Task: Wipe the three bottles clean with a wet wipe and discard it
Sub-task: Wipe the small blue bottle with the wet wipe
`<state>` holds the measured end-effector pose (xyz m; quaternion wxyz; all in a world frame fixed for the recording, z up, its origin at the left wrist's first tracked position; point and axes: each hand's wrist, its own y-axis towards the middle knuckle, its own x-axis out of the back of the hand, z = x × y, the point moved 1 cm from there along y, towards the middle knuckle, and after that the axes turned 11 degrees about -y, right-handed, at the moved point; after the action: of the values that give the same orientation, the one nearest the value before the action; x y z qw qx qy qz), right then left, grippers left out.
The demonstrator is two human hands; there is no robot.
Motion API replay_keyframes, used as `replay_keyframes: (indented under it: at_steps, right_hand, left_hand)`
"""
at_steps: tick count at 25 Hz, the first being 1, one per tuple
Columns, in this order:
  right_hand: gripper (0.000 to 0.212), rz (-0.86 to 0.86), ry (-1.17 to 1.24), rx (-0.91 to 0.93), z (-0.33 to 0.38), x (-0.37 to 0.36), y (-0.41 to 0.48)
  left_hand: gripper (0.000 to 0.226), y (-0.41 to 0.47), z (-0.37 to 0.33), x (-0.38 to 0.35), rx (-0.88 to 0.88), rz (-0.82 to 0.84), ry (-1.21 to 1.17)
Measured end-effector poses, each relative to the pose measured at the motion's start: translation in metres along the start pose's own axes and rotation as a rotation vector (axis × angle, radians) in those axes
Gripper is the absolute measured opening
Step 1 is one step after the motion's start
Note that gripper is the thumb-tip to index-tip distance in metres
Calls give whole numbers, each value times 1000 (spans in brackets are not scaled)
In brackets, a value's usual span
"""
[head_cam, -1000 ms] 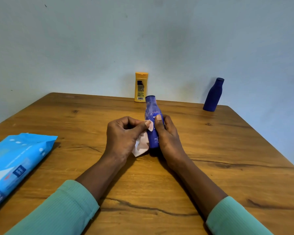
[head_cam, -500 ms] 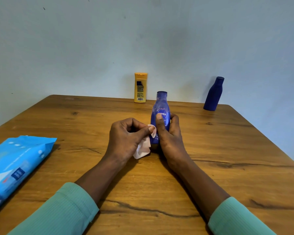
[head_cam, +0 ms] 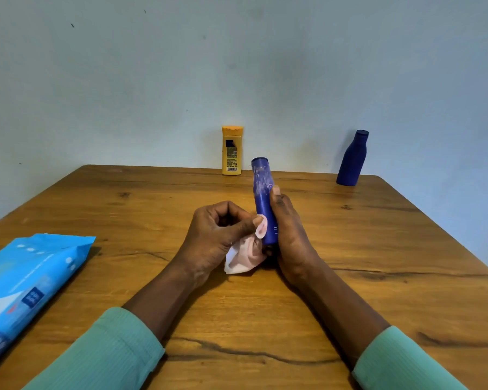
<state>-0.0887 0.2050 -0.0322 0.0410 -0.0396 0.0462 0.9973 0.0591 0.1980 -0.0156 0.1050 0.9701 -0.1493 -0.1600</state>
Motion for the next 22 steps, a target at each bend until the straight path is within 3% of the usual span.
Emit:
replay_keyframes:
  at_steps: [5,10,15,17,20,22]
  right_hand:
    - [54,140,-22,30,3,-7,-6]
    - [71,26,90,-29,4,-4,-4]
    - [62,15,75,-52,1,-5,-2]
    - [57,22,25,-56,3,-5,-3]
    - [61,-9,109,-59,4,-3,-3]
    - [58,-41,177,-71,4,0,-3]
  left_hand:
    - [27,1,-1,2,-21,-80,-75]
    - [31,-8,6,-7,10,205,216]
    - [40,-4,3,-2,-130,-62,275]
    - [40,1,2,4,-110,-103,285]
    - [39,-2,2,4,3,165,392]
    - [41,-5,3,0,-11,234,462]
